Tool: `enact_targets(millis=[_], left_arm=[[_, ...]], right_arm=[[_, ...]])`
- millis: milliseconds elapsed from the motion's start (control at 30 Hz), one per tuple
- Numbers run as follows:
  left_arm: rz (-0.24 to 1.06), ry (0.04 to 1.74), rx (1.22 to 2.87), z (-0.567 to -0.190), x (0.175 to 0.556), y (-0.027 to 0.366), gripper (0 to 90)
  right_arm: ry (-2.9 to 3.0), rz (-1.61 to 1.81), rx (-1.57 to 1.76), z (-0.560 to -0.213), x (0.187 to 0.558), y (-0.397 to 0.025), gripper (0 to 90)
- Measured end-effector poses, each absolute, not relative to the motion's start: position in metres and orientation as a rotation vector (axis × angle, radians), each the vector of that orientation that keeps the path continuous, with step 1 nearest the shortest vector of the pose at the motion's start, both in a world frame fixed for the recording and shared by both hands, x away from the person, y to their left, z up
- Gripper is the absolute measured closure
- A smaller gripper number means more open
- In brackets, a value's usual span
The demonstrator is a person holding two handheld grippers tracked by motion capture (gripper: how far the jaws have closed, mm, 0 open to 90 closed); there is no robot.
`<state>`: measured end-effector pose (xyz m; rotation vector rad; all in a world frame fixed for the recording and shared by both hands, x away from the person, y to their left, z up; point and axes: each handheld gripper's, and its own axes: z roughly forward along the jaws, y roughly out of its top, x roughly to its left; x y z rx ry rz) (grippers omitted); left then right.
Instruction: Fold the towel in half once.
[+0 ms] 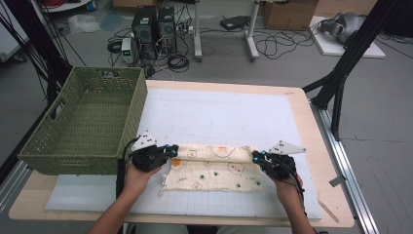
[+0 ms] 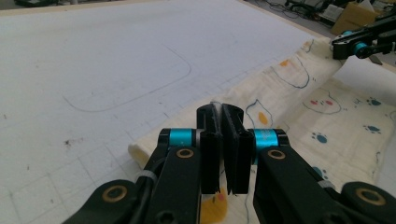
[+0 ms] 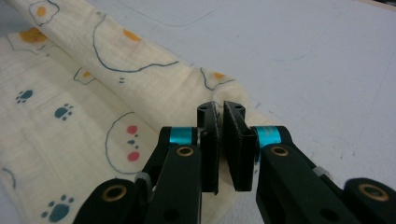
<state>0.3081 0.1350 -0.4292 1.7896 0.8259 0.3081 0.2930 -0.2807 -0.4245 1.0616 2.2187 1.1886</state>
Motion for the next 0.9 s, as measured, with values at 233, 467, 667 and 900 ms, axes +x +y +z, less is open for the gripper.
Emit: enact_targets(millis=[233,467,667,900], left_arm=[[0.292,0.816,1.804,-0.432,0.295,0.139,85.4],[0.261,0.801,1.840,-0.435,0.288,0.139,85.4],[0.200,0.839,1.833,-0.438,0.290,0.145,73.0],[0.191,0.905,1.690,-0.429,0.297,0.168,51.0]], right_arm=[[2.236,1.201,1.030,-0.423,0.276,-0.284,84.4],[2.272,1.183,1.023,-0.425,0.266,-0.285,84.0],[2.297,1.159,1.013,-0.427,0.261,-0.286,77.3],[2.196,1.264,1.056,-0.416,0.256,-0.304,65.4]])
